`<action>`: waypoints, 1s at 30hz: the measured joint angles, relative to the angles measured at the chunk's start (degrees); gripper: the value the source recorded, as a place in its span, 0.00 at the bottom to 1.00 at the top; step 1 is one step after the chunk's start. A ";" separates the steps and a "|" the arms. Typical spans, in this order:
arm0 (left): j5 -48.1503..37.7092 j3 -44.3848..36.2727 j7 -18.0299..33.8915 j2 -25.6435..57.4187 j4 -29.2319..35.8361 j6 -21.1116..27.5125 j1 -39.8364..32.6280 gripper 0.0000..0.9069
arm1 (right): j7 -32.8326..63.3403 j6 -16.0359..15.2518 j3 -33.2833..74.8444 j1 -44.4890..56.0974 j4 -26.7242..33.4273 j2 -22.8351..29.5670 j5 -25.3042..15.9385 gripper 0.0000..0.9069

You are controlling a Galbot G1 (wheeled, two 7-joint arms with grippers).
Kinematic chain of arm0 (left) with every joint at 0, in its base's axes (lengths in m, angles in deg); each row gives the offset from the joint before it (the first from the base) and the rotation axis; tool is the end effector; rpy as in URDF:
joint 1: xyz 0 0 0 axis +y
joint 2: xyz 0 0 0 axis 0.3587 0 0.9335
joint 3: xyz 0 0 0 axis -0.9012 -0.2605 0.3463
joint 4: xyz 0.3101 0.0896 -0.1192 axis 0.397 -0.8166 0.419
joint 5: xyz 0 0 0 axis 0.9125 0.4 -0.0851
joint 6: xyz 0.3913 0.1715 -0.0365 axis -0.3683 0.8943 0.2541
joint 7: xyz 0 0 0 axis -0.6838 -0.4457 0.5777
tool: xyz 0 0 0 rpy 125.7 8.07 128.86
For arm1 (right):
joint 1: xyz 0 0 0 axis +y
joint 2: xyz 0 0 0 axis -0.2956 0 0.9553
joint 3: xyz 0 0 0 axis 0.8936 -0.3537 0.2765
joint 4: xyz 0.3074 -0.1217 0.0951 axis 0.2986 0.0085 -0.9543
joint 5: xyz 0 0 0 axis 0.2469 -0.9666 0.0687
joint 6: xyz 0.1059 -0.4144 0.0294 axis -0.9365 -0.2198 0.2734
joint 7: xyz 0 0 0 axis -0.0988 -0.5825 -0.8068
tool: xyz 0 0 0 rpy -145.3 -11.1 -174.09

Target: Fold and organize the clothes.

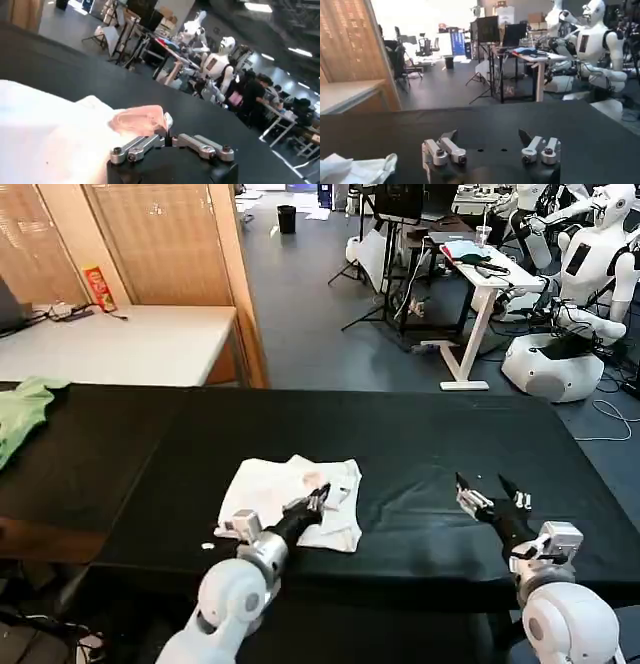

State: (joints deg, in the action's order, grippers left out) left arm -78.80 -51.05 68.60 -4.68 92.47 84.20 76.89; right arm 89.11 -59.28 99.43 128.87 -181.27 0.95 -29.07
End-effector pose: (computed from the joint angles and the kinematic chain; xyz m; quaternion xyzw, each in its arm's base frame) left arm 0.3485 -0.0918 -0.2716 -0.2017 -0.9325 0.2198 0.2038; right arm 0.2912 -0.0852 -0.1824 -0.0109 -0.9913 -0.0287 0.1284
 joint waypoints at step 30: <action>8.53 10.84 -2.03 10.66 1.24 -6.19 1.22 0.97 | -6.16 -1.56 -33.92 -23.89 16.15 -4.56 -4.49 0.97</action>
State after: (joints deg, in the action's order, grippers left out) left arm -70.26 -40.22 66.57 5.98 93.71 78.02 78.11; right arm 82.95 -60.84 65.51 104.98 -165.12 -3.61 -33.55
